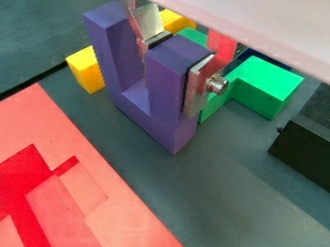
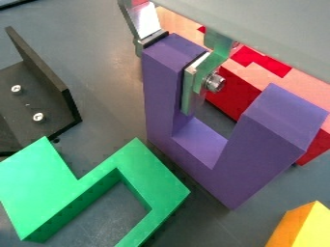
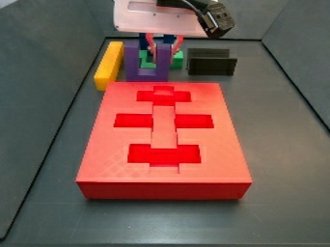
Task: Pick up the purple object. Move up. Move to above the board. Insert the purple object.
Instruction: Pick up the purple object, then move up, then move to above the board.
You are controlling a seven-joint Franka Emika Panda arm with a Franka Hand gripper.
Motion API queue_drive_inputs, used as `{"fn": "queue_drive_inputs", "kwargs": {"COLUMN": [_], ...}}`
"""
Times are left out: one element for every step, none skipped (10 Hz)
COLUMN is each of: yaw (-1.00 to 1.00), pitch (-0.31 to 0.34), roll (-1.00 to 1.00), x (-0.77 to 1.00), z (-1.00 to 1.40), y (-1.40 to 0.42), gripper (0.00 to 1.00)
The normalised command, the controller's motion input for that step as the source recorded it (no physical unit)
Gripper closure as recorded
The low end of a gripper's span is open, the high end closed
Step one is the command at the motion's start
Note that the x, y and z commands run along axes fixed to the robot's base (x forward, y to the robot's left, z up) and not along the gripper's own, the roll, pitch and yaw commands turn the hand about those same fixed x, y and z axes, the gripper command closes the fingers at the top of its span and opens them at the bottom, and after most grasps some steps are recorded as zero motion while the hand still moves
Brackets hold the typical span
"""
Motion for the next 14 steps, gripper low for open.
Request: {"fn": "queue_drive_inputs", "kwargs": {"yaw": [0.0,0.0,0.0,0.0,0.0,0.0,0.0,0.0,0.0,0.0,-0.04,-0.05,-0.03,0.0], "pitch": [0.0,0.0,0.0,0.0,0.0,0.0,0.0,0.0,0.0,0.0,0.027,0.049,0.02,0.0], "roll": [0.0,0.0,0.0,0.0,0.0,0.0,0.0,0.0,0.0,0.0,0.0,-0.03,-0.09,0.0], "x": [0.0,0.0,0.0,0.0,0.0,0.0,0.0,0.0,0.0,0.0,-0.06,-0.1,-0.06,0.0], "z": [0.0,0.0,0.0,0.0,0.0,0.0,0.0,0.0,0.0,0.83,0.8,0.63,0.25,1.4], "y": [0.0,0.0,0.0,0.0,0.0,0.0,0.0,0.0,0.0,0.0,-0.01,-0.01,0.01,0.0], "gripper": [1.0,1.0,1.0,1.0,1.0,1.0,1.0,1.0,1.0,1.0,1.0,1.0,1.0,1.0]}}
